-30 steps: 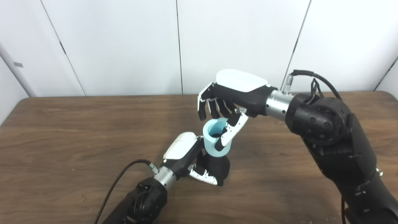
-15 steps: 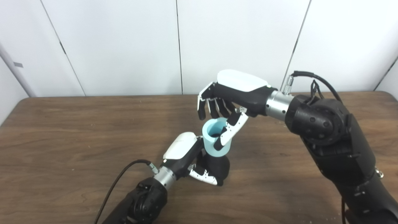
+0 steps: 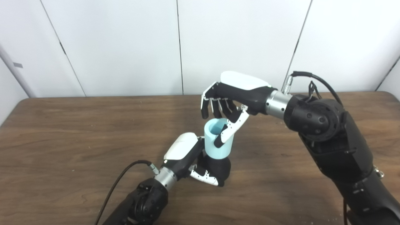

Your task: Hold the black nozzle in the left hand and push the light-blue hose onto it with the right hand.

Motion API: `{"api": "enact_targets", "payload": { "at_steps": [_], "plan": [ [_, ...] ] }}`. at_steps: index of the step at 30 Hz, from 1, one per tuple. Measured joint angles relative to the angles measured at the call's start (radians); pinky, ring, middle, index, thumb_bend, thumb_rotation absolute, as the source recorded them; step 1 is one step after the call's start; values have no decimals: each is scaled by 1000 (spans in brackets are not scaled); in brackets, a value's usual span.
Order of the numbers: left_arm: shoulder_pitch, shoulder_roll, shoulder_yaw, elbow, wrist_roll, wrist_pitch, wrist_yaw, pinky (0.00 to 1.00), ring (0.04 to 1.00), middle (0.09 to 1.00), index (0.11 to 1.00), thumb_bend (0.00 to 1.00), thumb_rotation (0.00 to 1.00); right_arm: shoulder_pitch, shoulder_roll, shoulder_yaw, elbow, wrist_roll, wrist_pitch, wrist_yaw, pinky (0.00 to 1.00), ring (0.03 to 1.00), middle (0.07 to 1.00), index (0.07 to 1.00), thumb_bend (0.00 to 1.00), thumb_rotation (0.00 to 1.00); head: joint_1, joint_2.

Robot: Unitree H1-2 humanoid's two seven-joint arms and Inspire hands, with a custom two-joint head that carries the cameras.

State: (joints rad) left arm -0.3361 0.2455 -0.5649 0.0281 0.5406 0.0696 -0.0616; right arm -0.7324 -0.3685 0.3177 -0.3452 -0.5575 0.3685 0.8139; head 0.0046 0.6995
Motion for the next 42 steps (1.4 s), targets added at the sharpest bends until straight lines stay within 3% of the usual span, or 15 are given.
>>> {"api": "enact_targets", "payload": {
  "at_steps": [16, 24, 27, 34, 35, 36, 39, 42],
  "plan": [
    [0, 1, 0, -1, 1, 1, -1, 473, 447, 461, 485, 520, 85, 3, -6, 26, -26, -33, 24, -17, 145, 230, 327, 484, 518, 124, 2, -2],
    [0, 0, 0, -2, 1, 2, -2, 473, 447, 461, 485, 520, 85, 6, -9, 26, -37, -31, 24, -17, 260, 354, 443, 490, 524, 141, 3, 0],
    [0, 0, 0, -2, 1, 2, -2, 472, 446, 461, 485, 520, 85, 11, -12, 26, -48, -25, 28, -16, 402, 487, 552, 493, 524, 143, 5, 0],
    [0, 0, 0, -4, 1, 2, -5, 472, 448, 463, 485, 520, 85, 22, -28, 28, -69, 6, 30, -11, 539, 594, 623, 493, 524, 145, 5, 2],
    [0, 0, 0, -5, 1, 2, -8, 473, 449, 464, 485, 520, 85, 23, -29, 27, -71, 8, 30, -11, 545, 600, 627, 550, 735, 155, 5, 2],
    [0, 0, 0, -6, 1, 2, -10, 473, 450, 464, 485, 520, 85, 25, -31, 26, -74, 10, 30, -11, 551, 610, 632, 587, 867, 164, 3, 2],
    [0, 0, 0, -8, 1, 2, -16, 475, 450, 465, 485, 520, 85, 37, -37, 22, -91, 16, 33, -11, 577, 645, 665, 612, 955, 188, 3, 2],
    [0, 0, 1, -8, 1, 2, -20, 475, 449, 465, 485, 520, 85, 62, -38, 15, -97, 18, 36, -12, 589, 677, 689, 618, 960, 200, 3, 2]
  ]
}}
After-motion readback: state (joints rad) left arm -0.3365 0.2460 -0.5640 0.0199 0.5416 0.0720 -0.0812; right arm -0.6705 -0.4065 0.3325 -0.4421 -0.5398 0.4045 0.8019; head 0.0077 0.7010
